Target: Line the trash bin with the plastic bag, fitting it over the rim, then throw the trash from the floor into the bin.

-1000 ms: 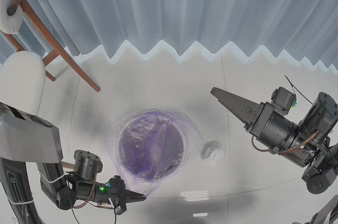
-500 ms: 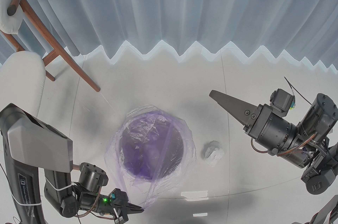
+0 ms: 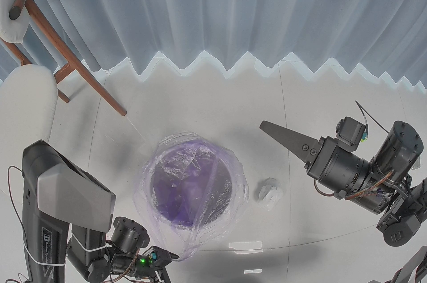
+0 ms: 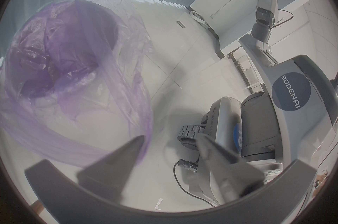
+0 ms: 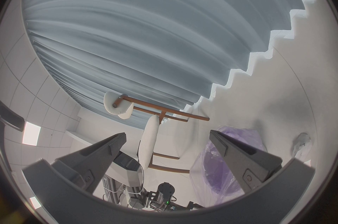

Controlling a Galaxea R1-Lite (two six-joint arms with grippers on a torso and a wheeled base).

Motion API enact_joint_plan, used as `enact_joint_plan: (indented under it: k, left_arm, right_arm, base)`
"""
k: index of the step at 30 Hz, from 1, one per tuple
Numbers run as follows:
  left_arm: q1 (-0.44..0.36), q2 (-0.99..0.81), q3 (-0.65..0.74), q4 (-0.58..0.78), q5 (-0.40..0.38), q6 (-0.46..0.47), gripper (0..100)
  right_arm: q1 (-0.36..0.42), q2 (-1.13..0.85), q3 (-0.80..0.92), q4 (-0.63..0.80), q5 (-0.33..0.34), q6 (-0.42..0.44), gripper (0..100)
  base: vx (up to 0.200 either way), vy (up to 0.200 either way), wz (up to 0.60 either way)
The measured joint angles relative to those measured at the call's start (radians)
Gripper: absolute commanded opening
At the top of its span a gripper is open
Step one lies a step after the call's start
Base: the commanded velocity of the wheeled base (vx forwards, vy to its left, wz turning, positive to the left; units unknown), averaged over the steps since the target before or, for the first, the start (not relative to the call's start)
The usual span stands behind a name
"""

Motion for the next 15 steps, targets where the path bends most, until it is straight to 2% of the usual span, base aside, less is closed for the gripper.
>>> enact_joint_plan:
  k: [6,10,12,15]
  left_arm:
    - [0.004,-0.103,0.07,-0.005,-0.001,-0.002,100]
    - [0.01,-0.225,0.1,-0.003,-0.004,-0.035,100]
    - [0.012,-0.294,0.107,-0.008,-0.005,-0.08,100]
    - [0.015,-0.402,0.111,-0.019,-0.003,-0.206,100]
  right_arm:
    - [-0.016,0.032,0.001,0.01,-0.003,-0.03,100]
    - [-0.038,0.083,0.004,0.01,-0.014,-0.099,100]
    - [-0.049,0.122,0.006,0.003,-0.031,-0.155,100]
    - [-0.061,0.187,0.008,-0.031,-0.071,-0.244,100]
  base:
    - [0.0,0.0,0.0]
    - [0.0,0.0,0.0]
    - [0.0,0.0,0.0]
    - [0.0,0.0,0.0]
